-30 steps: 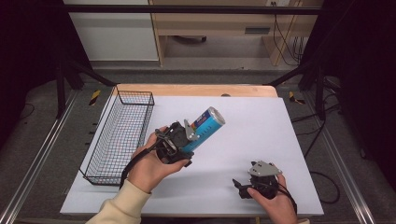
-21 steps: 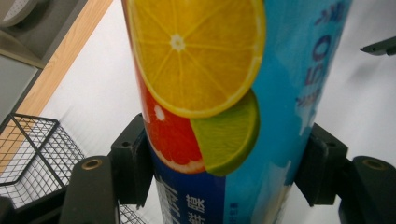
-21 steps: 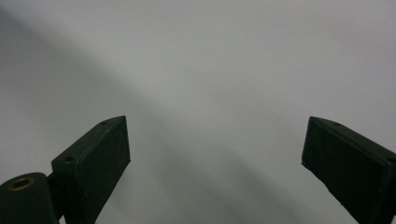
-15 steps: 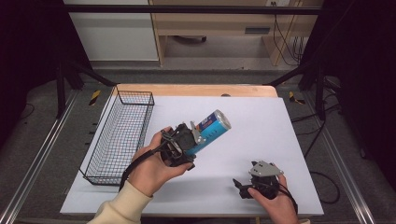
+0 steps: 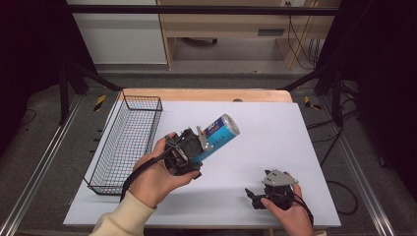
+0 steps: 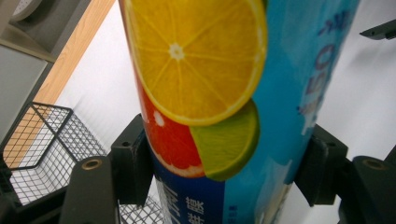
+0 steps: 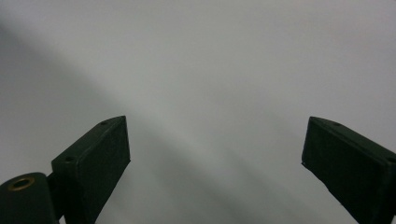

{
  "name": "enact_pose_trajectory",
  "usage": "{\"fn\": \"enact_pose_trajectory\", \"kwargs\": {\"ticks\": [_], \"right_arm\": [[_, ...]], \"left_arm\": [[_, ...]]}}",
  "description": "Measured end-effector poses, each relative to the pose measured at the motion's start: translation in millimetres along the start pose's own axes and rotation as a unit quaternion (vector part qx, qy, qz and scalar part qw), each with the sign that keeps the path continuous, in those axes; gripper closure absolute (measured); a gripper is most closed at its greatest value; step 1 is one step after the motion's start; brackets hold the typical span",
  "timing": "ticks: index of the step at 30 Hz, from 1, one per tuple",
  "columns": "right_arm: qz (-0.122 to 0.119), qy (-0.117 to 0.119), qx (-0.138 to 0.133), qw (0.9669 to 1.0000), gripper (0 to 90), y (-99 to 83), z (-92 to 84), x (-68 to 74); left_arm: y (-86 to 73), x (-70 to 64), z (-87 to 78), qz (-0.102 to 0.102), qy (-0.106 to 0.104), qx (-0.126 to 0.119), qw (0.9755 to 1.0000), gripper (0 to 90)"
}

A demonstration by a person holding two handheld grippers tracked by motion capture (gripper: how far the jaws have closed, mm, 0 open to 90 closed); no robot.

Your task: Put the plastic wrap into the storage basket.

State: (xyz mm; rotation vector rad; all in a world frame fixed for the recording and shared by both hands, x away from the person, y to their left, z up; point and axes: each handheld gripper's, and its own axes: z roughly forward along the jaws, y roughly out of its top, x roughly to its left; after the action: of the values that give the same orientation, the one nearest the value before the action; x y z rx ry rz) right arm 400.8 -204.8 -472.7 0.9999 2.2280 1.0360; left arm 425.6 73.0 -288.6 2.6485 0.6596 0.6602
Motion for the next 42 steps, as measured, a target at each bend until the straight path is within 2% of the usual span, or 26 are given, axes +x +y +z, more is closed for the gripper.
{"fn": "enact_pose_trajectory", "kwargs": {"ticks": [2, 11, 13, 17, 23, 26, 34, 42], "right_arm": [[0.000, 0.004, 0.001, 1.0000, 8.1, 0.2, 0.2, 0.6], [0.006, -0.008, -0.005, 0.9999, 8.4, 0.2, -2.6, -2.1], [0.009, -0.011, -0.008, 0.9999, 8.4, 0.1, -4.1, -2.7], [0.013, -0.009, -0.005, 0.9999, 8.2, -0.7, -3.1, -3.7], [0.016, -0.010, -0.005, 0.9998, 8.2, -0.6, -3.4, -4.1], [0.018, -0.009, -0.006, 0.9998, 8.2, -0.9, -3.1, -5.4], [0.016, -0.010, -0.005, 0.9998, 8.3, -1.0, -3.7, -4.4], [0.016, -0.012, -0.003, 0.9998, 8.3, -1.6, -3.4, -4.8]], "left_arm": [[-1.6, 1.0, -2.8, -0.001, 0.002, 0.002, 1.0000, 32.1], [-5.9, 4.8, -8.0, -0.006, 0.009, 0.014, 0.9998, 32.1], [-6.7, 4.9, -9.9, -0.008, 0.017, 0.007, 0.9998, 32.0], [-6.6, 6.9, -14.5, -0.008, 0.016, 0.010, 0.9998, 32.1], [-8.8, 10.8, -12.9, -0.010, 0.017, 0.017, 0.9997, 32.1], [-11.9, 13.4, -11.9, -0.014, 0.020, 0.019, 0.9995, 32.1], [-19.0, 19.0, -21.5, -0.020, 0.028, 0.021, 0.9992, 32.1], [-35.3, 28.3, -32.8, -0.034, 0.040, 0.030, 0.9981, 32.1]]}}
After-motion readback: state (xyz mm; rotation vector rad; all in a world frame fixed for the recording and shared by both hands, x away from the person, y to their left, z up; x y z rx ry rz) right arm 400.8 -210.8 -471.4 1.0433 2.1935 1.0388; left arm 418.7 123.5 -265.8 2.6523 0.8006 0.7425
